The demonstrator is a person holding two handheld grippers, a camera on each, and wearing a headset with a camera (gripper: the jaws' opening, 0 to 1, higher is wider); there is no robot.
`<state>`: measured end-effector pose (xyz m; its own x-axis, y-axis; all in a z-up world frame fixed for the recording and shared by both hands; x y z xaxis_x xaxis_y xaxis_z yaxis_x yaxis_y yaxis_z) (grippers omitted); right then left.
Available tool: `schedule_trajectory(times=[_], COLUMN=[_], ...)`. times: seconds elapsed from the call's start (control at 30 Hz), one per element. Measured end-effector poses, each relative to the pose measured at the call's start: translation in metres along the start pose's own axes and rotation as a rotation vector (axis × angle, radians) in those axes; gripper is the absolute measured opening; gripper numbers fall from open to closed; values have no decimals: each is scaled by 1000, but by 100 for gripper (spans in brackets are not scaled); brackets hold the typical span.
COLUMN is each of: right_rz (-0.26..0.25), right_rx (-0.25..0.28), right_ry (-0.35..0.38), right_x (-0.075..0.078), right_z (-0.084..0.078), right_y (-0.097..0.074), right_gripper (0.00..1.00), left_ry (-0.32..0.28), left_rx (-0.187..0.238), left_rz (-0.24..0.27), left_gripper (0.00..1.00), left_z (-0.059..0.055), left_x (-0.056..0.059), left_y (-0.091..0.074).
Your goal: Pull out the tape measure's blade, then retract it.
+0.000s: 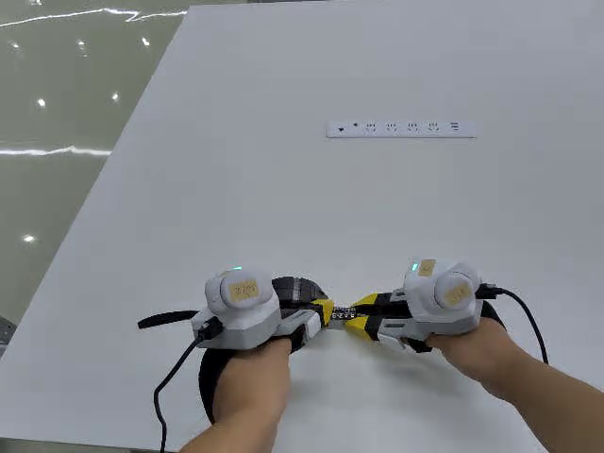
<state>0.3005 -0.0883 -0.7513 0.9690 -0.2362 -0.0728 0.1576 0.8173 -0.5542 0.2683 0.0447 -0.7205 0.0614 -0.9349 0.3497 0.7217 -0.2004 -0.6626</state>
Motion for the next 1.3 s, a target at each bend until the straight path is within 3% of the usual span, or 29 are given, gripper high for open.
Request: schedule_trajectory(times=[0.33,1.03,1.3], right_rz=[14,4,-8], right_rx=[9,7,-14], right_ry=[-3,14,-23], right_x=[-8,-9,-12], right_z=[11,9,10], right_y=[17,13,13], right_gripper=[9,11,12], left_ry=[-12,-1,12], left_rx=[-1,-20,-21], left_rz=[-8,-15,-27], left_gripper=[57,58,60], left_z=[1,2,2], left_x=[-1,-1,-1], left_y=[-1,-1,-1])
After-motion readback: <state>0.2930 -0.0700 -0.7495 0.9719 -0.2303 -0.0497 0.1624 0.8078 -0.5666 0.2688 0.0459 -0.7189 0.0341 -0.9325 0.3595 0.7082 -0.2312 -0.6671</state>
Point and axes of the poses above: the centre of the closed fingertips' face, and the gripper's own axes: y roughly forward along the fingers, x roughly to its right, z roughly out of its top, the point moved 6 cm from there along -y, roughly backward along the fingers, and after that the axes turned 5 degrees about -y, right-handed, at the moved point
